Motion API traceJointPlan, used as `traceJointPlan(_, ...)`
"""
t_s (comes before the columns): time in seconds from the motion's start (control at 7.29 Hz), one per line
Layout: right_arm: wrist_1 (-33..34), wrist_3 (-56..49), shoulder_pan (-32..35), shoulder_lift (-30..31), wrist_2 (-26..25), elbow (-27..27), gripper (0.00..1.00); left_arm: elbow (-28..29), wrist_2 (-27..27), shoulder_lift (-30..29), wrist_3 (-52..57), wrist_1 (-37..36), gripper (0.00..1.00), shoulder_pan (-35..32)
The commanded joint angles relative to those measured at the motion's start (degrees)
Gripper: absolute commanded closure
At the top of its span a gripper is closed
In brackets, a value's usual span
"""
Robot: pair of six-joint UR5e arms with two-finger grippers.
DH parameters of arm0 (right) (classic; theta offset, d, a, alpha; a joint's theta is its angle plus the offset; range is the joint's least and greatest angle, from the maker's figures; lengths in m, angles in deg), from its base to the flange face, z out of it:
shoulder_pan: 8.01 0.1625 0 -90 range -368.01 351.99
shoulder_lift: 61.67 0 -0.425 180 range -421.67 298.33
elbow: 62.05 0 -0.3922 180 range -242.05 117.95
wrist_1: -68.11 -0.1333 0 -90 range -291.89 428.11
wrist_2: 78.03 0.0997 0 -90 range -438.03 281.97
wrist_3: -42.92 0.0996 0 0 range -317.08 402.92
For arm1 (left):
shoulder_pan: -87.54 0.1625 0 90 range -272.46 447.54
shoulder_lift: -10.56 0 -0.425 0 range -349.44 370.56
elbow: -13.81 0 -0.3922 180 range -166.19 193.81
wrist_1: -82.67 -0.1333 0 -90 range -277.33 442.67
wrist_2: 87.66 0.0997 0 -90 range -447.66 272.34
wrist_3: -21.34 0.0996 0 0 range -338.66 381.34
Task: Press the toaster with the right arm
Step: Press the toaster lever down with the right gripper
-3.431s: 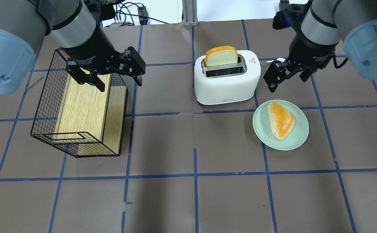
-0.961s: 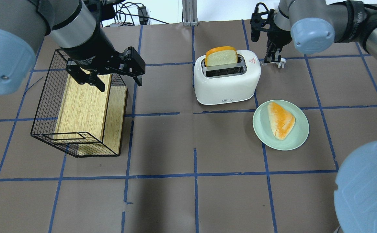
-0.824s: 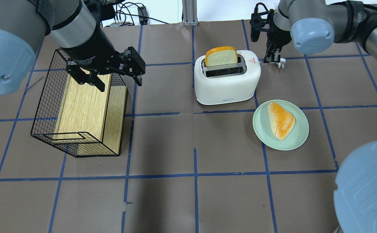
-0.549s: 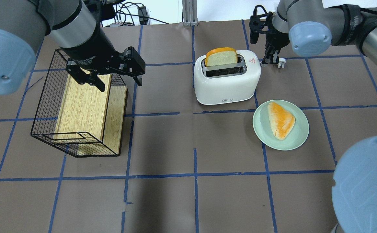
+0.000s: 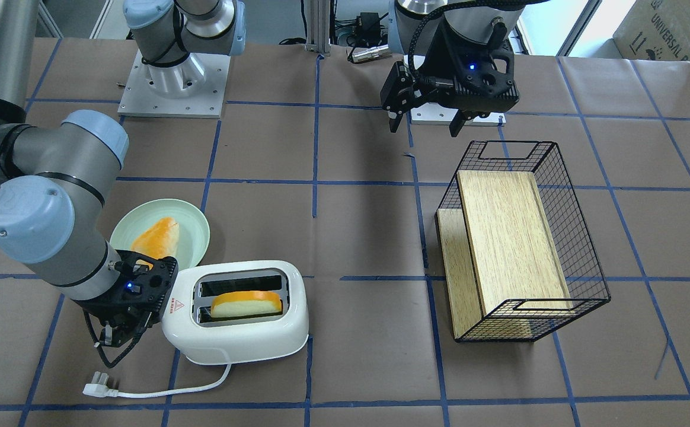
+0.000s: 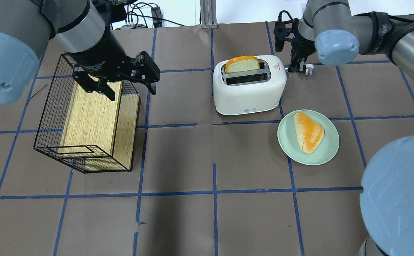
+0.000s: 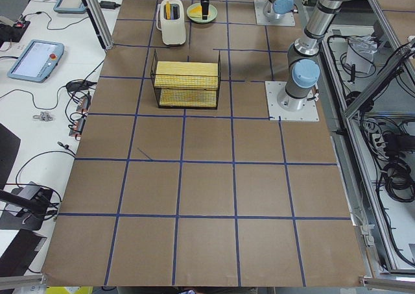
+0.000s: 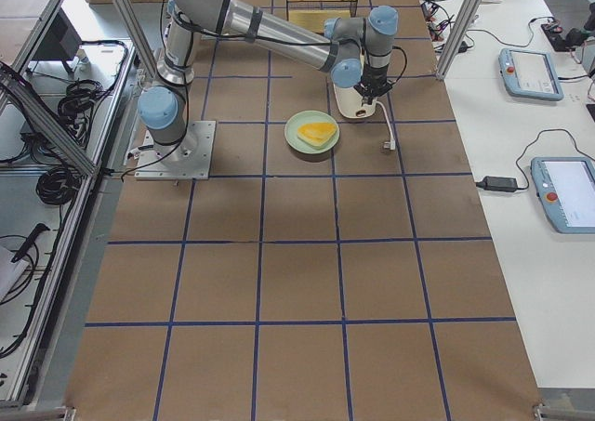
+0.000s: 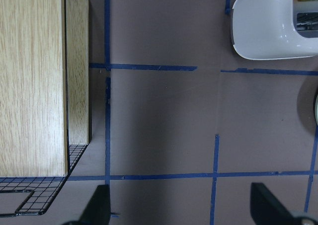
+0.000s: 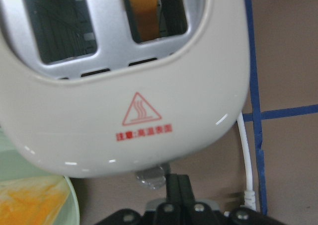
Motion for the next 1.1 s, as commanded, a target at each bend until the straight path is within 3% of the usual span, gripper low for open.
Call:
traceJointPlan(0.0,0.04,-0.02,-0.04,-0.74,0.0,0.1,0.99,0.0,0.0,-0.05,0.0,0.0,0.0,0.0)
traceJointPlan(0.96,3.73,0.06,-0.57,-0.83,0.08,3.52,0.99,0.0,0.0,-0.05,0.0,0.0,0.0,0.0)
